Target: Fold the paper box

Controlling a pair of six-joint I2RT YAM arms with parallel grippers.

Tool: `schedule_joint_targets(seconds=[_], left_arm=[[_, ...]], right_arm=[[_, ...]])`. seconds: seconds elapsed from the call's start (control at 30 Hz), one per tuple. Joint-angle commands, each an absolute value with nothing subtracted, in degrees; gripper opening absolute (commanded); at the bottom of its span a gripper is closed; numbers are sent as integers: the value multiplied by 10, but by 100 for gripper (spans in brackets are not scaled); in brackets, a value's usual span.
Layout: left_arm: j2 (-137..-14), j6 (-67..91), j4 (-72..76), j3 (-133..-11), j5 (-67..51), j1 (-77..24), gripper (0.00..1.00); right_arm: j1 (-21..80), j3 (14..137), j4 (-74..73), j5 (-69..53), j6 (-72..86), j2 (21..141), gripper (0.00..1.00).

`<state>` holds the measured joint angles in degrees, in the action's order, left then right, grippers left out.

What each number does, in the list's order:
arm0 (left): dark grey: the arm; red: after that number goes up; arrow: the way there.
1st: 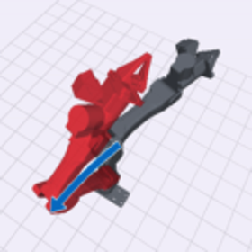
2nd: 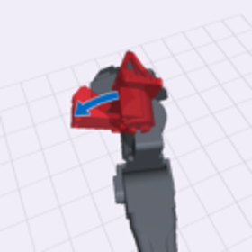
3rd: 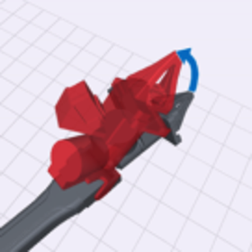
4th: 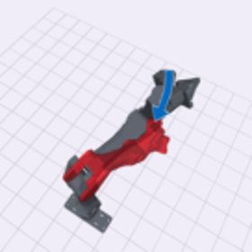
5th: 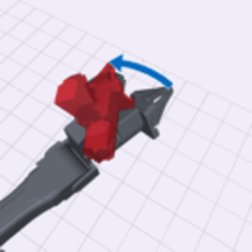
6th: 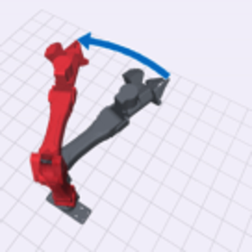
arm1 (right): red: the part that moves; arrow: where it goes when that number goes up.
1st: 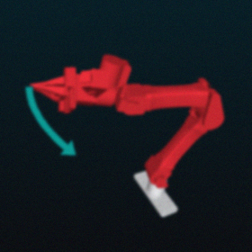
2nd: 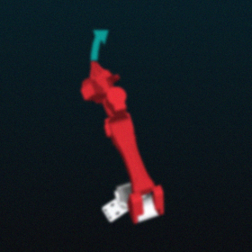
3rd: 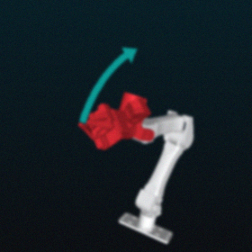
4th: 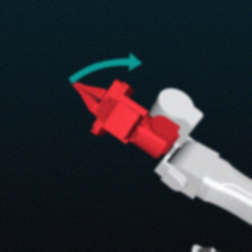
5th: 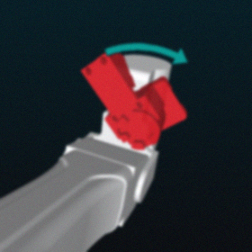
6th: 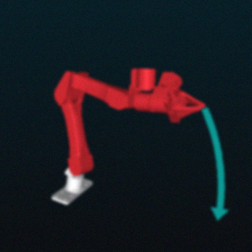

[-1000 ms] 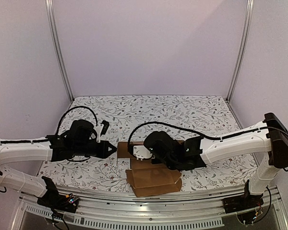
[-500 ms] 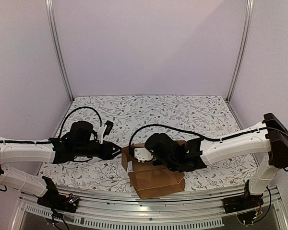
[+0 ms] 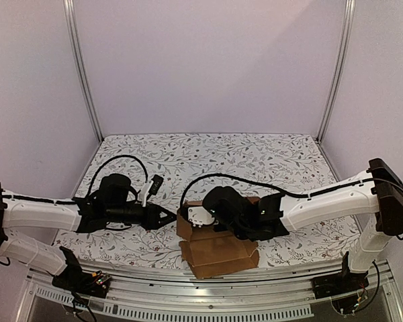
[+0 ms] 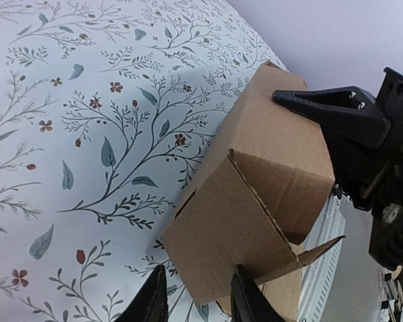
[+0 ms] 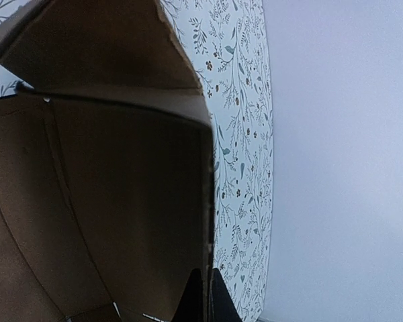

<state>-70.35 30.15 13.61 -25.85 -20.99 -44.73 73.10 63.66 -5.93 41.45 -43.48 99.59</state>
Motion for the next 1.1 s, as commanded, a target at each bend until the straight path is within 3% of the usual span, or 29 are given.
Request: schedule_joint_targets(seconds=[0.0,0.5,1.07], left_arm=[[-722,305,176,-252,-229,-459,32],[-740,321,241,-220,-168,-509,36],[-781,302,284,-231,-40,-570,48]], right_arm=[[734,638,-51,417,-417,990,0],[733,637,-68,424,-388,1001,0],[748,656,-99,451,-363,1028,0]])
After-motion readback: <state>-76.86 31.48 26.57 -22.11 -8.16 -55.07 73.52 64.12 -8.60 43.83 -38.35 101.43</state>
